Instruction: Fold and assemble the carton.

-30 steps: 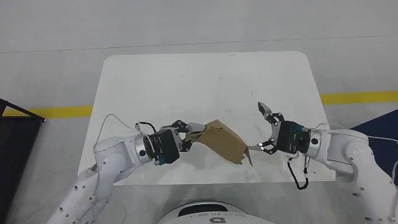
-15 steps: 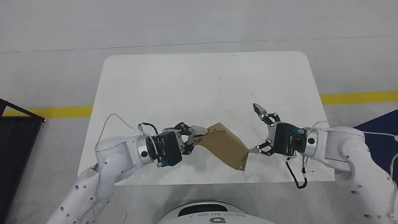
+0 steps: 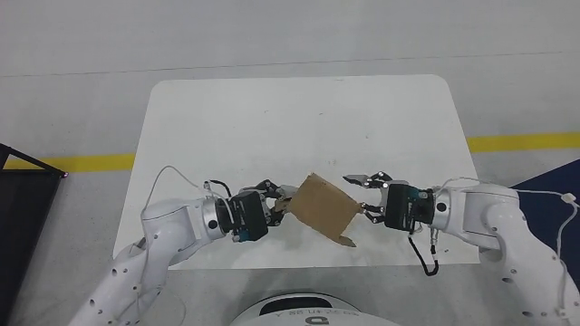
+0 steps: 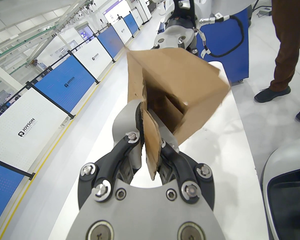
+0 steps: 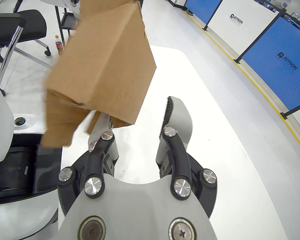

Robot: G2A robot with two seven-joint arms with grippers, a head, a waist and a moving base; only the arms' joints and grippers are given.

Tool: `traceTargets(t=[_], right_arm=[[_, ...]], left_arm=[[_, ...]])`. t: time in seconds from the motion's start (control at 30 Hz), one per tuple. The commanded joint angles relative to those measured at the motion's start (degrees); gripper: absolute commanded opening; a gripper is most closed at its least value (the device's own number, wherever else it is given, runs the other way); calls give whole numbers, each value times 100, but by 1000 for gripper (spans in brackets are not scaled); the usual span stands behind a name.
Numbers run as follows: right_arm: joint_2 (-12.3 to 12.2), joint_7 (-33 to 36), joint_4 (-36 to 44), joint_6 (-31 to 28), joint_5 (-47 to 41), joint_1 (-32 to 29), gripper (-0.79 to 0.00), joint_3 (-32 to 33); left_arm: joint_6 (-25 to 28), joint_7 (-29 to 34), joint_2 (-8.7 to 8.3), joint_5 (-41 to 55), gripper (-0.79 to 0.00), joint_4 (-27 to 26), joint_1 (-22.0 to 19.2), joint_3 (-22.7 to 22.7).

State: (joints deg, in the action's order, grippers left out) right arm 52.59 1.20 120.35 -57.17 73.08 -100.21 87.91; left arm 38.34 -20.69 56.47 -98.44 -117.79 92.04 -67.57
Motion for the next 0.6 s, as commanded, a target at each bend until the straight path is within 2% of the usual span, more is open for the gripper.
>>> traceTargets(t=[0.0, 0.07, 0.57], right_arm=[[-2, 0, 4, -4, 18, 9, -708, -26], [-5, -9, 9, -20, 34, 15, -785, -50], [-36, -44, -37, -63, -130, -20, -785, 17]], left_arm=[[13, 30, -2, 17, -785, 9, -7, 10], [22, 77, -4, 22, -785, 19, -9, 19], [127, 498, -18, 196, -785, 48, -48, 67]])
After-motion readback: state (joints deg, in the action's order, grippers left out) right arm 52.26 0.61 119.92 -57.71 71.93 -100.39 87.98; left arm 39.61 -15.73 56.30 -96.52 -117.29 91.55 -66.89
